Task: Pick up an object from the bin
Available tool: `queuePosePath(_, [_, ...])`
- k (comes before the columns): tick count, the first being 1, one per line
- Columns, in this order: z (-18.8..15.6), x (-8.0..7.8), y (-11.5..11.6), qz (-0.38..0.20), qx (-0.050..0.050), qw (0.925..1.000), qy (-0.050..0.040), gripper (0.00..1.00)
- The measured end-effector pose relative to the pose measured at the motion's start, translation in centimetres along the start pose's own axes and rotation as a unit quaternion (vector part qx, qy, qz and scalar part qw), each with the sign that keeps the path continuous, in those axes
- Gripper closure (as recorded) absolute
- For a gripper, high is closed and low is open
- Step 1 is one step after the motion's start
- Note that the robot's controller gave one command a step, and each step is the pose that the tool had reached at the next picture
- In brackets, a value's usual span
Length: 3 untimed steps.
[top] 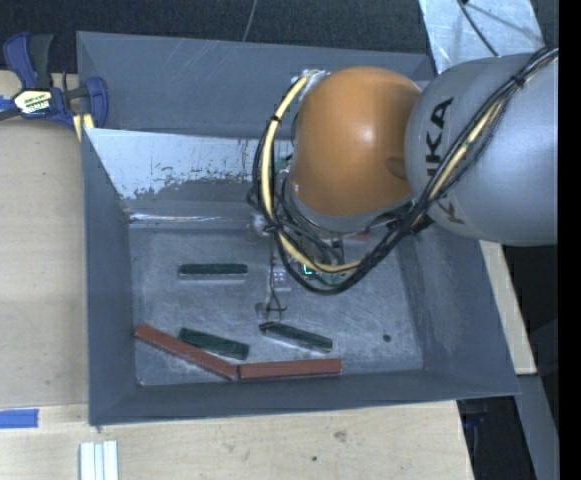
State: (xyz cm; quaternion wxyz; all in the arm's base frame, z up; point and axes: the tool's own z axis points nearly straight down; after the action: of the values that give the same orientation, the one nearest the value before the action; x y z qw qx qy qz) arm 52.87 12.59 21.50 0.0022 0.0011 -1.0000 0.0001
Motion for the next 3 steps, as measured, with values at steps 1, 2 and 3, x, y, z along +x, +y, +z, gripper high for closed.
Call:
queuePosePath(1, [-0.3,-0.2,-0.1,-0.001,0.000,1.0000,-0.0037,0.00])
queuePosePath(2, [4.3,0.7,0.3,-0.047,-0.001,0.9989,-0.0055,0.00])
queuePosePath(3, [10.5,-0.3,1.4,-0.173,0.000,0.9850,-0.0056,0.00])
